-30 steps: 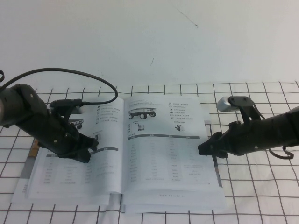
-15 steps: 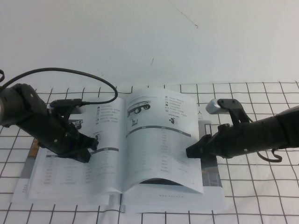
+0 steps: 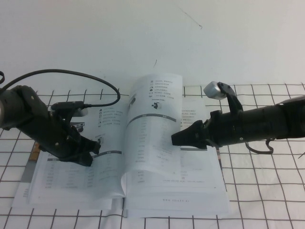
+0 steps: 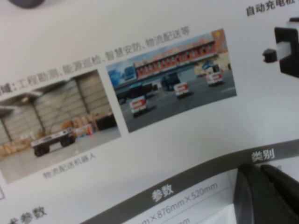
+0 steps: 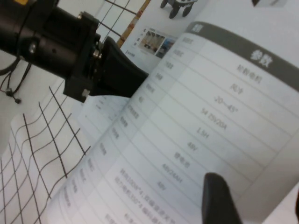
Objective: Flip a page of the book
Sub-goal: Open the closed book
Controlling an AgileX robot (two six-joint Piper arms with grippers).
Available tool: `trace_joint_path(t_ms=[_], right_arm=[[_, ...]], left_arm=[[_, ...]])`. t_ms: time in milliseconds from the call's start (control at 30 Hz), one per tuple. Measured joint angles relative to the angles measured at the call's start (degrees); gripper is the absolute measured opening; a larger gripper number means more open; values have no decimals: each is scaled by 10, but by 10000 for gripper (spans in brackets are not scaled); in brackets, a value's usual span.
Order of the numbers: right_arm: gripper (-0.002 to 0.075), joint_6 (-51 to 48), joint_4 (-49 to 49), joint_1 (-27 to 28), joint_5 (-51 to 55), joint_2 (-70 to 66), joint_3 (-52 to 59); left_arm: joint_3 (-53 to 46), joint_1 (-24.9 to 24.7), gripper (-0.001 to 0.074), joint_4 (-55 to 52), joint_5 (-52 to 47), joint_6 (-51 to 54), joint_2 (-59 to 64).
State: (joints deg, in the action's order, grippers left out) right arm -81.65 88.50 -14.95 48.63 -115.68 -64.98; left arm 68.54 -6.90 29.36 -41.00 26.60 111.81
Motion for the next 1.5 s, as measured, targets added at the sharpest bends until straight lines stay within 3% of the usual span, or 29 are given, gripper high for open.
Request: trace_joint_path(t_ms=[400, 1033, 1500], right_arm=[[347, -48, 64, -10, 64, 0, -6], [347, -55, 37, -119, 3, -71, -139], [344, -51, 36, -120, 165, -87, -194]], left_arm=[[0, 0, -2, 0, 0, 0, 0], [0, 0, -2, 0, 0, 3, 0], [0, 0, -2, 1, -2, 3, 0]])
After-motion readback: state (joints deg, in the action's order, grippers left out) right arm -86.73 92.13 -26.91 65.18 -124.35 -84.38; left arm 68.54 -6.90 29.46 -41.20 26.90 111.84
